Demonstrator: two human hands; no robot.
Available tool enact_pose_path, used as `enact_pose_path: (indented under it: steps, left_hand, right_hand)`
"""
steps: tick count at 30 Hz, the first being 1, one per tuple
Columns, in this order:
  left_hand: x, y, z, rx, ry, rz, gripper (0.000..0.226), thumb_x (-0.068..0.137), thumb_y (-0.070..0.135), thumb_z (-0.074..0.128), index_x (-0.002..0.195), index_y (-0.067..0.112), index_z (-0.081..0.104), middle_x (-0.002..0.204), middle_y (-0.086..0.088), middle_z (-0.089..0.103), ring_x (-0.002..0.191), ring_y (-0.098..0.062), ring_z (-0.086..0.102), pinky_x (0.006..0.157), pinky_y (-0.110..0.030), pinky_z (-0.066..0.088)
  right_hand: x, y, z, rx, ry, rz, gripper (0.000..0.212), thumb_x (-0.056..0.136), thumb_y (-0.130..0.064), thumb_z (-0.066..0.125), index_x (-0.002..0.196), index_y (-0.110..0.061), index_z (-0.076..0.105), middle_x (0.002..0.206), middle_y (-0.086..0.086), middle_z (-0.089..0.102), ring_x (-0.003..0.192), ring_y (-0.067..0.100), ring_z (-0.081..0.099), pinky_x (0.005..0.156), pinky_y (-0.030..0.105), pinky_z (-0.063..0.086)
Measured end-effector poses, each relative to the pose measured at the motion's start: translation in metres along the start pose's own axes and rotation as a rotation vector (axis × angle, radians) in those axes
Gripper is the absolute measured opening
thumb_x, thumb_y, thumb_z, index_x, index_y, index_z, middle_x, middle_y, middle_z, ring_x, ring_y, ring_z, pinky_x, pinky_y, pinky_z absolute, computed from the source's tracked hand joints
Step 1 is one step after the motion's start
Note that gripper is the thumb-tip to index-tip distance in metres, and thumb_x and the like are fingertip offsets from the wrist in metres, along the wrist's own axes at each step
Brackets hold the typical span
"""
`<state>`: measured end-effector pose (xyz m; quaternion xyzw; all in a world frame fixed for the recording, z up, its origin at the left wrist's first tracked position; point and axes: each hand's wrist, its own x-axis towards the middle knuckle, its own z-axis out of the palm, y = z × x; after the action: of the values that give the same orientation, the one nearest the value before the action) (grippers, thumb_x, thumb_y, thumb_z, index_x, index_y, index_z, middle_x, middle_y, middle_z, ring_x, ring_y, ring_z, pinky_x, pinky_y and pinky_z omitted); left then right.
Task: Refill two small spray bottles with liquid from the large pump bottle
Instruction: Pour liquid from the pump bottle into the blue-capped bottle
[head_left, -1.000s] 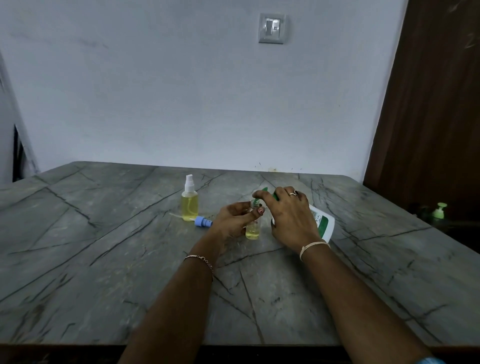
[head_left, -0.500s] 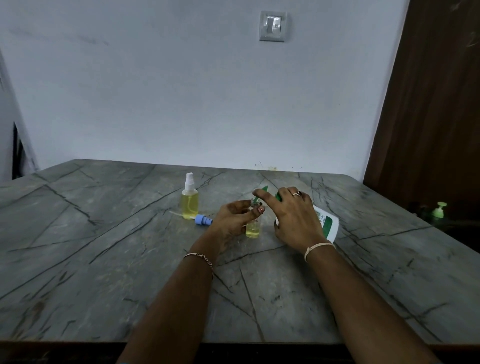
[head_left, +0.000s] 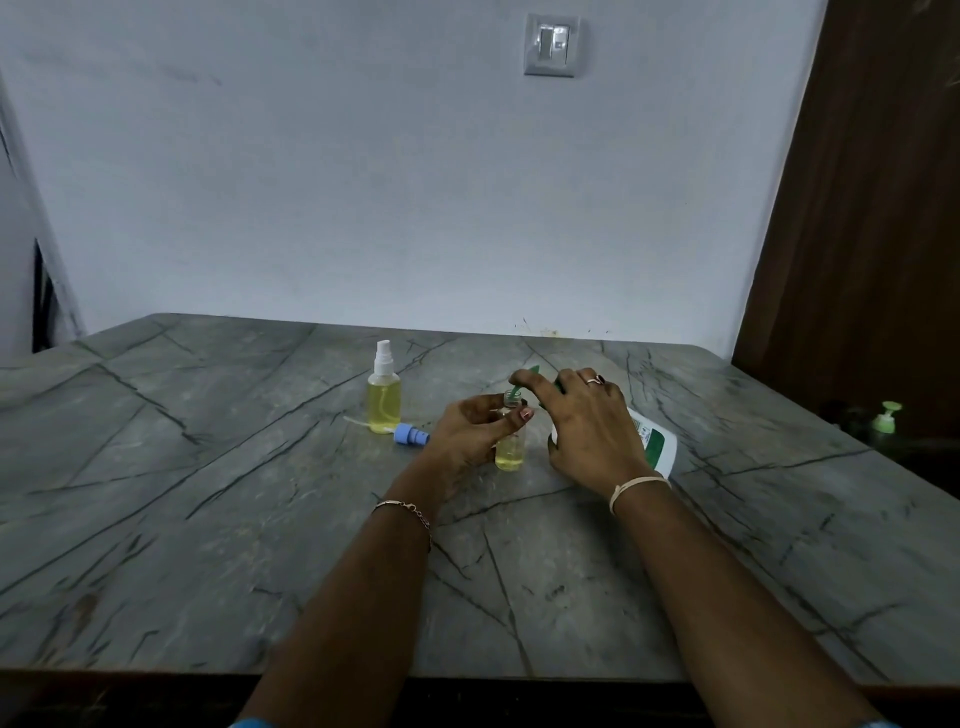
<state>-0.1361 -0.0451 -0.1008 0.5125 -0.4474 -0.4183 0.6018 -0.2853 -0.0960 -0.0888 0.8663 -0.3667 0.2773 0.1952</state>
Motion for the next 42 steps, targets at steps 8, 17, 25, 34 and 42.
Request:
enact_pose_path:
  steps: [8, 17, 25, 34, 42]
  left_hand:
    - [-0.003, -0.002, -0.002, 0.265, -0.062, 0.124, 0.059, 0.068, 0.013, 0.082, 0.121, 0.014, 0.055, 0.111, -0.002, 0.067, 0.097, -0.012, 0.066, 0.079, -0.022, 0.056]
    - [-0.002, -0.008, -0.002, 0.523, -0.039, 0.236, 0.066, 0.064, 0.008, 0.084, 0.112, 0.032, 0.045, 0.112, -0.004, 0.064, 0.098, -0.020, 0.066, 0.086, -0.037, 0.056]
    - [0.001, -0.010, -0.005, 0.571, -0.030, 0.237, 0.066, 0.064, 0.012, 0.085, 0.111, 0.035, 0.045, 0.114, -0.004, 0.064, 0.098, -0.020, 0.066, 0.088, -0.042, 0.055]
    - [0.000, -0.010, -0.003, 0.628, -0.009, 0.259, 0.071, 0.063, 0.019, 0.086, 0.122, 0.025, 0.047, 0.114, 0.000, 0.064, 0.098, -0.015, 0.064, 0.087, -0.032, 0.055]
    - [-0.004, -0.005, -0.001, 0.638, -0.031, 0.214, 0.076, 0.067, 0.013, 0.083, 0.130, 0.021, 0.042, 0.112, 0.001, 0.061, 0.096, -0.013, 0.061, 0.079, -0.021, 0.052]
  right_hand:
    - [-0.002, 0.001, -0.003, -0.019, -0.040, 0.007, 0.085, 0.076, -0.026, 0.071, 0.144, -0.039, 0.022, 0.114, 0.008, 0.055, 0.110, 0.029, 0.050, 0.093, 0.043, 0.041]
    - [-0.001, -0.002, -0.005, -0.021, -0.035, 0.029, 0.082, 0.073, -0.021, 0.071, 0.139, -0.039, 0.026, 0.115, 0.006, 0.055, 0.110, 0.028, 0.049, 0.094, 0.044, 0.040]
    - [0.002, -0.003, -0.001, -0.006, 0.000, 0.028, 0.074, 0.073, -0.021, 0.070, 0.134, -0.037, 0.030, 0.115, 0.005, 0.056, 0.110, 0.026, 0.050, 0.093, 0.041, 0.040]
    - [-0.002, -0.002, -0.004, -0.032, -0.047, 0.021, 0.082, 0.080, -0.025, 0.067, 0.145, -0.041, 0.018, 0.120, 0.009, 0.053, 0.114, 0.029, 0.047, 0.097, 0.044, 0.038]
    - [0.000, -0.003, -0.005, -0.042, -0.045, 0.034, 0.079, 0.077, -0.022, 0.067, 0.142, -0.038, 0.024, 0.120, 0.008, 0.054, 0.113, 0.028, 0.047, 0.096, 0.043, 0.039]
